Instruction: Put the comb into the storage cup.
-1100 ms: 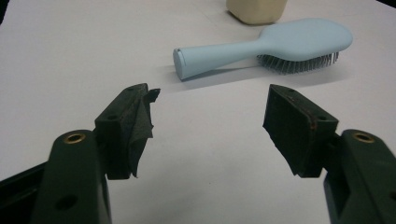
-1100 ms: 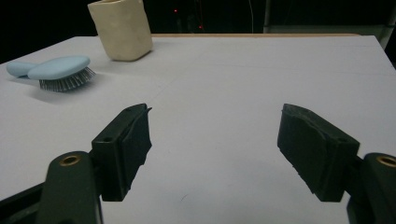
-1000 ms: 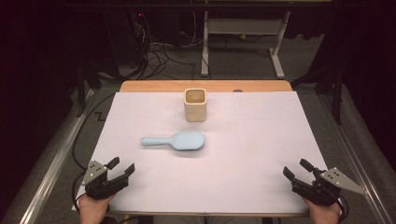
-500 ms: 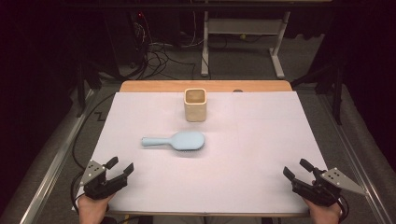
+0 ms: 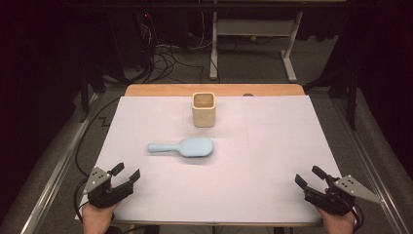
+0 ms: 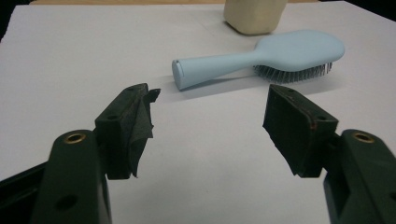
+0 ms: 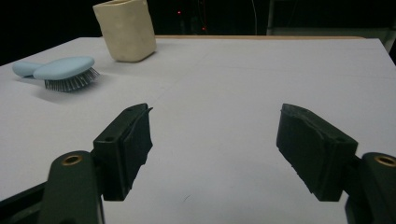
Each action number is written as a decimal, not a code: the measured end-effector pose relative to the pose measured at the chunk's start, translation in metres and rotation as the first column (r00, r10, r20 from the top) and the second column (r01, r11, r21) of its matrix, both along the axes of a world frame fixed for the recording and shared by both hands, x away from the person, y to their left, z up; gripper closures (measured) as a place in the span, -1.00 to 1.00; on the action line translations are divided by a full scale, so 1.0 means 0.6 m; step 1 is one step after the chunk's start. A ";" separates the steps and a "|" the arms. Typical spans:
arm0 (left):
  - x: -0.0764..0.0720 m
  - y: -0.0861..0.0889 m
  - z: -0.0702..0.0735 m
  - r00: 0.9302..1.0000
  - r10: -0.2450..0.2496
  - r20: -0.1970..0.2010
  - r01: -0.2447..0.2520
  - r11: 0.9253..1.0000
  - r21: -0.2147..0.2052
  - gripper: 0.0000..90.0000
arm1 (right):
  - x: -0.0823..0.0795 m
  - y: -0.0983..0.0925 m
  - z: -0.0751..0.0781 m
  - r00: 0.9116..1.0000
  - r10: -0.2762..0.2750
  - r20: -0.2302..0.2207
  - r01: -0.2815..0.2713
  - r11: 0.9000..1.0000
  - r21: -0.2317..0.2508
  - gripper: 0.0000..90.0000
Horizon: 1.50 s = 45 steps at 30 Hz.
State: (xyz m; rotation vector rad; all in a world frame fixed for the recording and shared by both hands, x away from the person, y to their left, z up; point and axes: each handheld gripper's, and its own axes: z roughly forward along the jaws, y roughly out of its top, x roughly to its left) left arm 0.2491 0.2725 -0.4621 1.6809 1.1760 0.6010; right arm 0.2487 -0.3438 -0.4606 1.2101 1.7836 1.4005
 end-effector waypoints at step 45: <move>0.035 -0.045 0.019 0.998 -0.067 0.015 0.067 0.998 -0.015 -0.27 | 0.000 0.001 0.000 1.000 0.007 -0.001 -0.007 1.000 0.000 -0.40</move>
